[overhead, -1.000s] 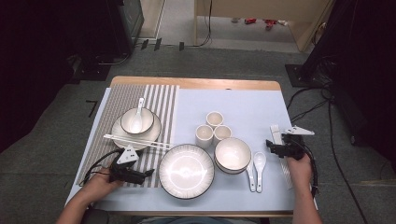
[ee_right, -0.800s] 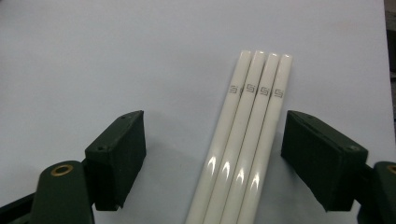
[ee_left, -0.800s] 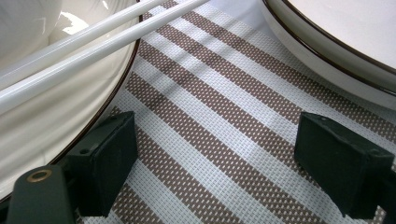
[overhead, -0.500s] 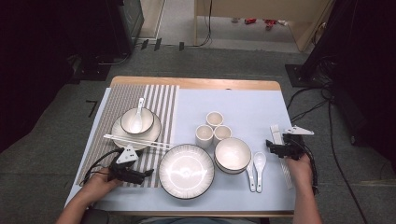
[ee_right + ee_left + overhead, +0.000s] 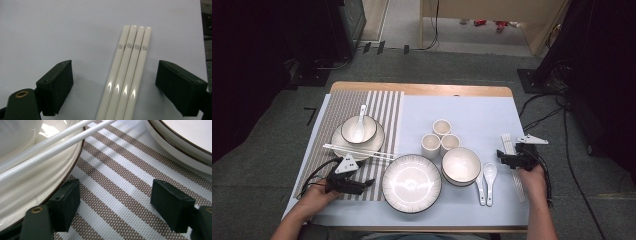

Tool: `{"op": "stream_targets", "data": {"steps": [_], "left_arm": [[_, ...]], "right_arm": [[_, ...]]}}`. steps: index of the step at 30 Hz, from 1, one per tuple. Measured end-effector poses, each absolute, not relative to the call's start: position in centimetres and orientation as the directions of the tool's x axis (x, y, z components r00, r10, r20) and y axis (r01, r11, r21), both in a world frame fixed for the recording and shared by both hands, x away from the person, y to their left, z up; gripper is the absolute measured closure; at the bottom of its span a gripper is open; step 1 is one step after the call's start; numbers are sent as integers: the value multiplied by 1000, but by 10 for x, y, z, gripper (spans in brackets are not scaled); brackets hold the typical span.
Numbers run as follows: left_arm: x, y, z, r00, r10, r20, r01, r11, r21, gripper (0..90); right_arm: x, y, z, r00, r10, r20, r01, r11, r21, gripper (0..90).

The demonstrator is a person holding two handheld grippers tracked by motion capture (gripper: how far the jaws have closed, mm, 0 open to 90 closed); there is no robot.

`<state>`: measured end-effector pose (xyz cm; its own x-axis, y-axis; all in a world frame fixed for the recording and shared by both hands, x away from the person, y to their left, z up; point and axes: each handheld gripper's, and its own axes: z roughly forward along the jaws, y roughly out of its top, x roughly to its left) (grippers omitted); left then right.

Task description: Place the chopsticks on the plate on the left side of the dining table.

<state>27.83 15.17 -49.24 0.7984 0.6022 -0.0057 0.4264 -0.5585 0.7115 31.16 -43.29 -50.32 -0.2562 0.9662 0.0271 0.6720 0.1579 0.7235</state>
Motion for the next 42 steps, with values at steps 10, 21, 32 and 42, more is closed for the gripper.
{"op": "stream_targets", "data": {"steps": [10,21,32,42], "left_arm": [[280,155,-491,788,614,-43,457,-537,709,257],[284,157,-483,760,645,-84,531,-540,653,259],[282,162,-477,785,609,-110,508,-534,676,244],[284,171,-471,770,609,-190,535,-455,711,227]], "right_arm": [[312,-433,-503,-256,966,27,672,158,723,142],[312,-433,-503,-256,966,27,672,158,723,142],[312,-433,-503,-256,966,27,672,158,723,142],[312,-433,-503,-256,966,27,672,158,723,142]]}}
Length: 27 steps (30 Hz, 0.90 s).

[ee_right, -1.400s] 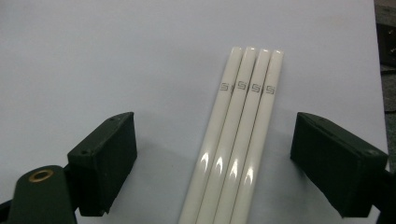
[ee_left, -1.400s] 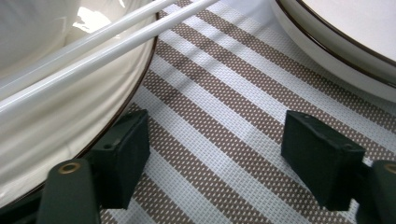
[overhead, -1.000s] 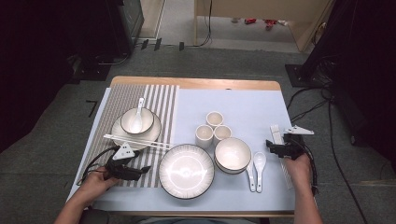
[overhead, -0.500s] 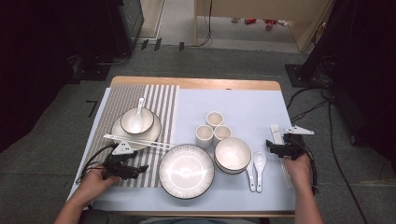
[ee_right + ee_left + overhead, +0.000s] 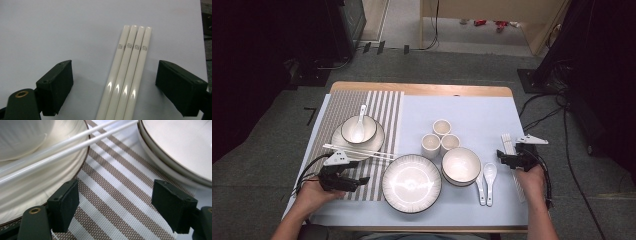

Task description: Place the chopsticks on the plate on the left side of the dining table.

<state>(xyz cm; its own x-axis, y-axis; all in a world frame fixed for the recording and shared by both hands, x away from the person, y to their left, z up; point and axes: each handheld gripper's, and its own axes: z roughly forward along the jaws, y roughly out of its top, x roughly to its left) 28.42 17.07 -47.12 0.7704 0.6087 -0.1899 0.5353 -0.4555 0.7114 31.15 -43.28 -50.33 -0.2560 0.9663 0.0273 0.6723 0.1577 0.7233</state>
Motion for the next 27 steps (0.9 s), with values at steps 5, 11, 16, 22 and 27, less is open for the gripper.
{"op": "stream_targets", "data": {"steps": [5,11,16,22,27], "left_arm": [[285,175,-470,763,619,-188,535,-441,721,258],[282,173,-468,771,622,-138,509,-472,720,339],[285,177,-465,746,639,-188,556,-442,704,370],[285,176,-462,760,629,-163,533,-459,711,426],[287,178,-460,750,638,-173,546,-450,707,496]], "right_arm": [[312,-433,-503,-256,966,27,672,158,723,142],[312,-433,-503,-256,966,27,672,158,724,142],[312,-433,-503,-256,966,27,672,158,724,142],[312,-433,-503,-257,966,27,672,158,724,142],[312,-433,-503,-257,966,27,672,158,724,142]]}}
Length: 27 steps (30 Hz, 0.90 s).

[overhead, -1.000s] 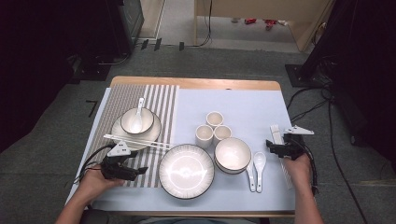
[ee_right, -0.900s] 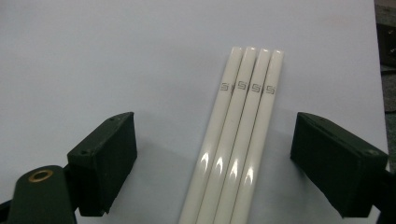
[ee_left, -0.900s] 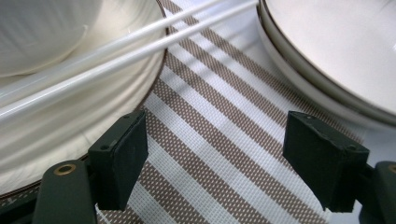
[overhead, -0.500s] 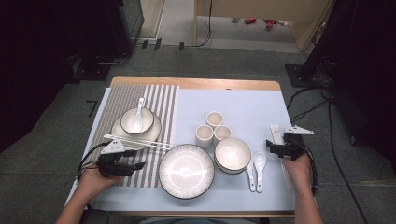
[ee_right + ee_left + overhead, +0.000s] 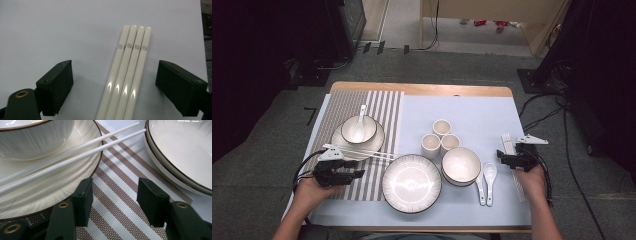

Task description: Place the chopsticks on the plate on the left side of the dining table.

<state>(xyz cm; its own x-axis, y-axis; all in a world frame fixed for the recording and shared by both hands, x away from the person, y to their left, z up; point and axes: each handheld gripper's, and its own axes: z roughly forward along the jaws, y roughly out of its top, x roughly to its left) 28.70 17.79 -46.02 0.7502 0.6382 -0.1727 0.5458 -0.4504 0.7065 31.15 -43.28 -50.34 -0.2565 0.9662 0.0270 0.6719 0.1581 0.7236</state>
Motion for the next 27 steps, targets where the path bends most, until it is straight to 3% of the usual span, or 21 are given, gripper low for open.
{"op": "stream_targets", "data": {"steps": [27], "left_arm": [[299,187,-453,730,670,-131,533,-440,722,764]], "right_arm": [[311,-433,-503,-256,966,27,672,158,723,142]]}}
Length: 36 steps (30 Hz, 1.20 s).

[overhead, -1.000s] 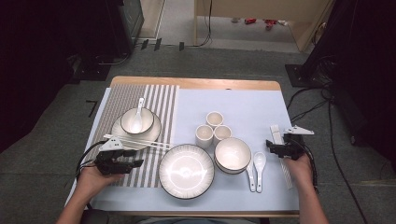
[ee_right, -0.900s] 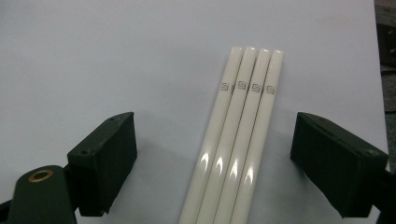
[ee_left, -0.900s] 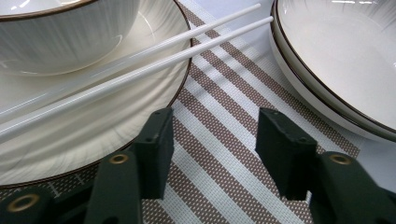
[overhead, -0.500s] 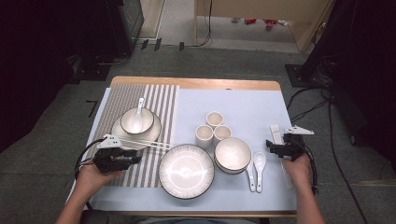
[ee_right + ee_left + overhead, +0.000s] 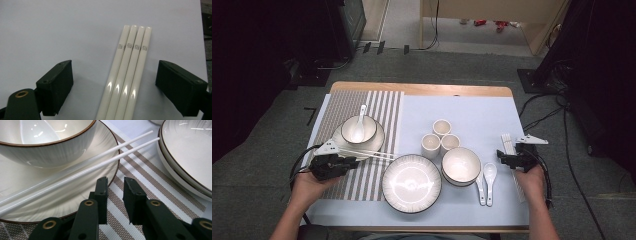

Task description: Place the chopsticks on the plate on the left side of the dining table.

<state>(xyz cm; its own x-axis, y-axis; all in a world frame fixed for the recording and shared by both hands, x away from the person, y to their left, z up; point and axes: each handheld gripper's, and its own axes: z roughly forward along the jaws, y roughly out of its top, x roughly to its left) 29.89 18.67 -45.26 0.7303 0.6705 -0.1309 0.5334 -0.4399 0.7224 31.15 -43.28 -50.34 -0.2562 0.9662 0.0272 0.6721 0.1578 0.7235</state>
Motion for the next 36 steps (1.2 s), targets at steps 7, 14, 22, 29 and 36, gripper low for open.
{"op": "stream_targets", "data": {"steps": [7,14,22,29,36], "left_arm": [[303,187,-453,722,676,-148,548,-427,719,827],[305,187,-450,720,671,-179,562,-412,717,882],[306,187,-448,723,665,-190,567,-412,713,900],[314,188,-446,720,668,-187,567,-411,714,900],[321,185,-450,720,671,-180,568,-420,708,900]], "right_arm": [[312,-433,-503,-256,966,27,672,158,724,142],[311,-433,-503,-256,966,27,672,158,724,142],[311,-433,-503,-257,966,27,672,158,723,142],[311,-433,-503,-256,966,27,672,158,724,142],[311,-433,-503,-257,966,27,672,158,724,142]]}}
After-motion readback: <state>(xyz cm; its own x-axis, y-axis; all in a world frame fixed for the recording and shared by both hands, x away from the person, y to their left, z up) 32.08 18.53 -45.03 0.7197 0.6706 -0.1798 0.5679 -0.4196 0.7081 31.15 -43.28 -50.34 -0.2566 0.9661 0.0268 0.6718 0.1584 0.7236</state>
